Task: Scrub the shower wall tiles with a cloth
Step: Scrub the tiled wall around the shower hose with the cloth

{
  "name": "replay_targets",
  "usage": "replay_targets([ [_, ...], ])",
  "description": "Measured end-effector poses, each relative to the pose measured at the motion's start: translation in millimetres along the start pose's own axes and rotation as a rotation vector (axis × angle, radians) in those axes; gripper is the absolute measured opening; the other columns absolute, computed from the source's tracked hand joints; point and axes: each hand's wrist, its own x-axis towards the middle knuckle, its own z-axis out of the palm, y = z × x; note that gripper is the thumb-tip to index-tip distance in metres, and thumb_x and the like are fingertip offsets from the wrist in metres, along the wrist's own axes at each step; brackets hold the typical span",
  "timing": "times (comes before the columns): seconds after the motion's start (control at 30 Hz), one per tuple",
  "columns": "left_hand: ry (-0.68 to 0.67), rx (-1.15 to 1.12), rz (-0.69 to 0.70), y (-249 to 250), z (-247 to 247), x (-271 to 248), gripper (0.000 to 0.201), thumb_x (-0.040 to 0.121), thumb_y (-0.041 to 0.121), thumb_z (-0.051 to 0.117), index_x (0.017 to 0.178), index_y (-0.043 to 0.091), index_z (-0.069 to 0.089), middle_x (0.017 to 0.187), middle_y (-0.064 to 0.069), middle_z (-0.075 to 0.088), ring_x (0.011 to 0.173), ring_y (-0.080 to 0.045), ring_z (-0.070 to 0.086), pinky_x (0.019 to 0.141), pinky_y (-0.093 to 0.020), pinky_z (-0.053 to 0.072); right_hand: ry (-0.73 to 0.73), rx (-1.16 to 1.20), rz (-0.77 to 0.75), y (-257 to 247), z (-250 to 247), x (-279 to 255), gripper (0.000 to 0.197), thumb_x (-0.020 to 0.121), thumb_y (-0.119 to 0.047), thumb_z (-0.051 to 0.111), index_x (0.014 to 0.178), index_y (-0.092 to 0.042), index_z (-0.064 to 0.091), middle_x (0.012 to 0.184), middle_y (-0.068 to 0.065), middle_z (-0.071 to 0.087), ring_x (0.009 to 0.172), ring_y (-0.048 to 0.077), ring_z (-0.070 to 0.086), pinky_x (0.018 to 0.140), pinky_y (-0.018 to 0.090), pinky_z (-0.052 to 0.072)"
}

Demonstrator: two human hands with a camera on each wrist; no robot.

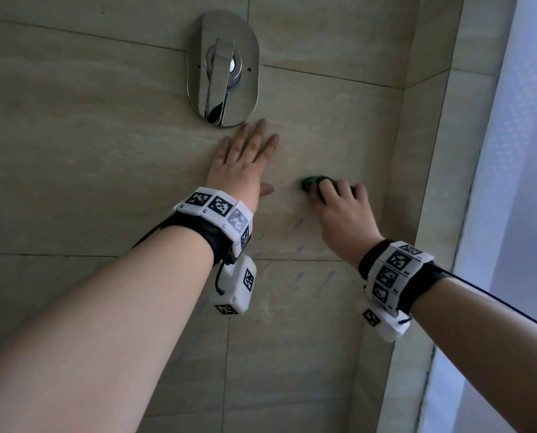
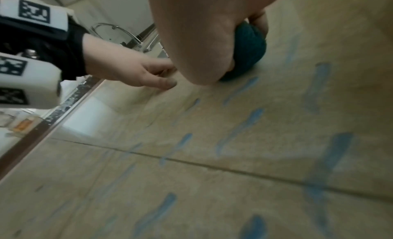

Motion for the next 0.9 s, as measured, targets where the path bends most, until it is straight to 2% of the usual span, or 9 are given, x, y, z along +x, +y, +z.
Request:
replay_targets([
  [0.17, -0.007, 0.017, -0.006, -0.3, -0.7, -0.2, 0.086, 0.092, 0.044, 0.052, 0.153, 0.028, -0.007, 0.160, 0.002, -0.019, 0.147, -0.020, -0.013, 0.117, -0.036, -0.007, -0.150, -0.057, 0.323, 25.1, -13.7, 20.0, 0.038, 0.075, 0.002, 0.049, 0.110, 0.010, 0.060, 0.109, 0.026, 0.054, 0.083, 0.040, 0.055, 0.069, 0.048, 0.047],
  [0.27, -0.012, 0.016, -0.008, -0.5, -0.3, -0.6, 0.086, 0.093, 0.044, 0.052, 0.153, 0.028, -0.008, 0.159, 0.003, -0.020, 0.147, -0.020, -0.014, 0.117, -0.037, -0.007, -0.175, 0.003, 0.439, 34.0, -17.5, 30.2, 0.041, 0.087, 0.002, 0.039, 0.127, 0.013, 0.044, 0.128, 0.029, 0.040, 0.106, 0.042, 0.045, 0.081, 0.048, 0.039],
  [0.37, -0.012, 0.023, -0.007, -0.9, -0.3, -0.7, 0.086, 0.093, 0.044, 0.052, 0.153, 0.028, -0.007, 0.159, 0.002, -0.020, 0.147, -0.020, -0.014, 0.117, -0.037, -0.006, -0.192, 0.028, 0.511, 31.9, -16.9, 30.7, 0.043, 0.092, -0.002, 0.035, 0.133, 0.010, 0.036, 0.134, 0.026, 0.034, 0.115, 0.040, 0.039, 0.086, 0.046, 0.037],
  [0.43, -0.011, 0.021, -0.003, -0.8, -0.8, -1.4, 0.086, 0.092, 0.044, 0.053, 0.153, 0.028, -0.006, 0.160, 0.002, -0.019, 0.147, -0.020, -0.013, 0.117, -0.037, -0.006, -0.209, 0.036, 0.499, 24.6, -10.0, 22.4, 0.041, 0.091, -0.002, 0.037, 0.130, 0.012, 0.041, 0.130, 0.026, 0.038, 0.112, 0.040, 0.042, 0.084, 0.046, 0.040],
  [0.53, -0.008, 0.024, 0.006, -1.0, -1.2, -2.6, 0.086, 0.092, 0.044, 0.053, 0.153, 0.027, -0.006, 0.160, 0.002, -0.018, 0.148, -0.020, -0.013, 0.117, -0.037, -0.005, -0.256, -0.014, 0.410, 10.8, 1.7, -2.7, 0.037, 0.077, -0.002, 0.043, 0.106, 0.014, 0.060, 0.104, 0.027, 0.055, 0.086, 0.039, 0.055, 0.067, 0.044, 0.048],
  [0.6, -0.008, 0.031, 0.010, -1.6, -1.0, -3.0, 0.087, 0.092, 0.044, 0.053, 0.153, 0.028, -0.006, 0.160, 0.002, -0.018, 0.148, -0.021, -0.012, 0.117, -0.037, -0.005, -0.270, 0.017, 0.343, 5.6, 9.1, -17.4, 0.039, 0.072, -0.005, 0.036, 0.093, 0.011, 0.065, 0.091, 0.025, 0.057, 0.073, 0.036, 0.056, 0.059, 0.040, 0.048],
  [0.67, -0.016, 0.028, 0.013, -2.3, -0.9, -3.0, 0.087, 0.092, 0.044, 0.053, 0.153, 0.028, -0.007, 0.160, 0.002, -0.019, 0.147, -0.021, -0.013, 0.117, -0.037, -0.006, -0.270, 0.017, 0.293, 3.6, 11.5, -26.1, 0.041, 0.071, -0.005, 0.032, 0.089, 0.010, 0.065, 0.087, 0.024, 0.056, 0.069, 0.035, 0.055, 0.056, 0.038, 0.046],
  [0.8, -0.015, 0.014, 0.017, -2.7, -1.1, -4.2, 0.087, 0.093, 0.044, 0.052, 0.153, 0.028, -0.008, 0.159, 0.002, -0.020, 0.147, -0.021, -0.014, 0.117, -0.037, -0.006, -0.263, -0.010, 0.274, 9.4, 0.1, -18.7, 0.033, 0.063, -0.001, 0.056, 0.093, 0.012, 0.063, 0.089, 0.024, 0.056, 0.070, 0.036, 0.055, 0.056, 0.040, 0.046],
  [0.9, -0.012, 0.013, 0.025, -3.1, -0.7, -4.8, 0.087, 0.093, 0.045, 0.052, 0.153, 0.027, -0.009, 0.159, 0.000, -0.020, 0.147, -0.022, -0.014, 0.117, -0.037, -0.007, -0.207, -0.041, 0.356, 22.9, -10.8, 5.5, 0.040, 0.078, 0.001, 0.053, 0.117, 0.013, 0.053, 0.117, 0.028, 0.049, 0.096, 0.041, 0.052, 0.077, 0.049, 0.045],
])
